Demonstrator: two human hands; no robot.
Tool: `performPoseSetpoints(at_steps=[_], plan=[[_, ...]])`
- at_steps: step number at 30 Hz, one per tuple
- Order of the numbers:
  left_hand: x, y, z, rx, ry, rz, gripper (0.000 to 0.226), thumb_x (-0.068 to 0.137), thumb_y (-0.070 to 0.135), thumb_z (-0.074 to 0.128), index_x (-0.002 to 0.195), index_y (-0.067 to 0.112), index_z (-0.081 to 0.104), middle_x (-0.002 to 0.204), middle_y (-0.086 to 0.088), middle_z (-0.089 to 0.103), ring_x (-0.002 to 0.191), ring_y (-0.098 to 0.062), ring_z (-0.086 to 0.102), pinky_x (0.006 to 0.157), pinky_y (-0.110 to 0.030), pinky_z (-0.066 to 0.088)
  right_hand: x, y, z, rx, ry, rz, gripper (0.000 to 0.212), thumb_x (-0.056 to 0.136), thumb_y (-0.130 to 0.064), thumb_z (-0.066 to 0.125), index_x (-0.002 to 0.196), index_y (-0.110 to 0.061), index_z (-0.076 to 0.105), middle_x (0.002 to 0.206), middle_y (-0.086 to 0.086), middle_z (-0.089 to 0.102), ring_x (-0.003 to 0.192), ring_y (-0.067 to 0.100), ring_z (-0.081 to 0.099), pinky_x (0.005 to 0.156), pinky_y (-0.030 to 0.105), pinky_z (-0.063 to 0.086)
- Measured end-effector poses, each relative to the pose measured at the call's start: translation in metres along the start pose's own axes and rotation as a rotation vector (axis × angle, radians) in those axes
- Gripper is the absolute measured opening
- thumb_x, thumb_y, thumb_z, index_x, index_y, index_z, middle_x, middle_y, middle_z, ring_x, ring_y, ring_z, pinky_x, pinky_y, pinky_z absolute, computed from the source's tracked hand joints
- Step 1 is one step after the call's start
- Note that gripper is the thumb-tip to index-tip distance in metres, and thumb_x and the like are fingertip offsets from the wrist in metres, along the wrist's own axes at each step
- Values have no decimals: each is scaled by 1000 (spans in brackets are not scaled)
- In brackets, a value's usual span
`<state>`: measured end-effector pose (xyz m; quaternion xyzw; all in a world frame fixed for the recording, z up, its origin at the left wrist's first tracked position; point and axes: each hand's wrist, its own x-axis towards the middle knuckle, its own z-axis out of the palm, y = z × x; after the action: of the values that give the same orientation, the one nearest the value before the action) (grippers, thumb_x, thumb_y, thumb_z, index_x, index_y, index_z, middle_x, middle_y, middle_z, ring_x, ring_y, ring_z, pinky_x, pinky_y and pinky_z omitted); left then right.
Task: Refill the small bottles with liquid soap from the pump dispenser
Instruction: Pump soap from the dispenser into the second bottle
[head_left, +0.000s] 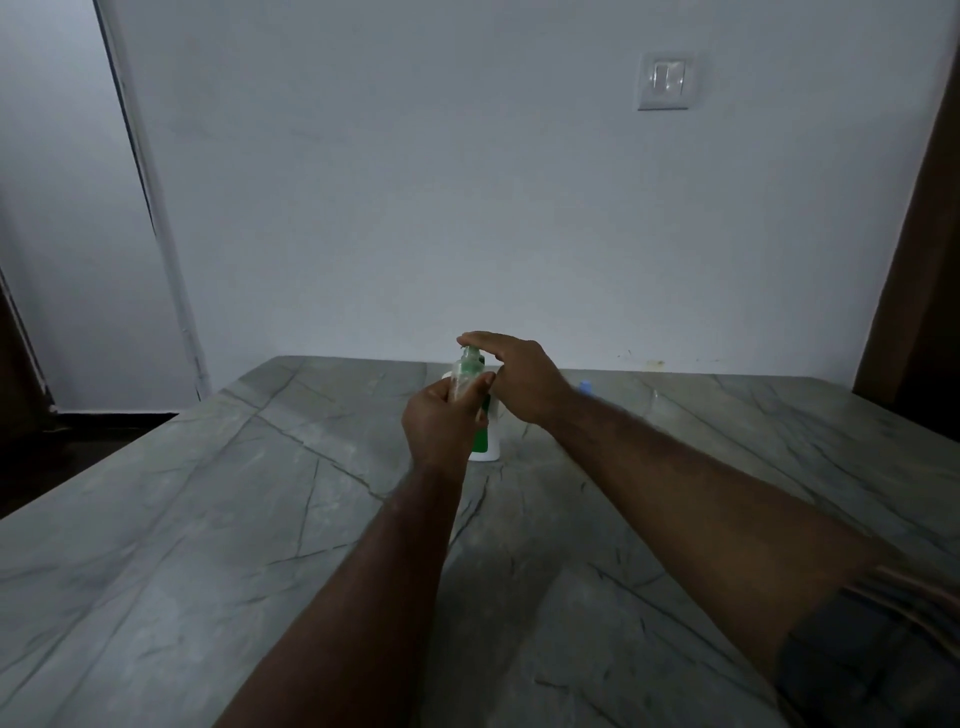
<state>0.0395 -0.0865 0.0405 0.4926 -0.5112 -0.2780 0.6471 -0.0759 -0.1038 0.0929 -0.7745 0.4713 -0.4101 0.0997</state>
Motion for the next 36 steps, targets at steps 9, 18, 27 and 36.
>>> performPoseSetpoints(at_steps=[9, 18, 27, 36], plan=[[0, 1, 0, -10, -14, -3, 40, 83, 46, 75, 102, 10, 76, 86, -2, 75, 79, -18, 73, 79, -39, 61, 0, -2, -4, -27, -11, 0, 59, 81, 11, 52, 134, -16, 56, 141, 2, 54, 132, 17, 46, 110, 28, 37], [2, 0, 0, -22, -5, -8, 36, 83, 44, 76, 97, 10, 77, 80, 0, 74, 75, -16, 73, 74, -36, 61, 4, -4, -5, -66, -23, -1, 59, 80, 10, 55, 134, -15, 56, 141, 3, 54, 132, 15, 47, 104, 18, 32], [5, -3, 1, -37, -12, -13, 36, 81, 46, 76, 94, 13, 76, 78, 2, 74, 73, -15, 73, 72, -34, 61, 1, -3, -2, -32, 3, 6, 58, 80, 8, 53, 133, -17, 56, 140, 2, 55, 130, 14, 47, 102, 17, 33], [3, -3, 1, -43, -18, -7, 33, 82, 44, 75, 95, 13, 76, 74, 7, 71, 71, -11, 72, 66, -28, 59, 5, -4, -5, -75, -11, -14, 56, 80, 9, 58, 131, -14, 58, 139, 4, 56, 130, 18, 49, 109, 27, 36]])
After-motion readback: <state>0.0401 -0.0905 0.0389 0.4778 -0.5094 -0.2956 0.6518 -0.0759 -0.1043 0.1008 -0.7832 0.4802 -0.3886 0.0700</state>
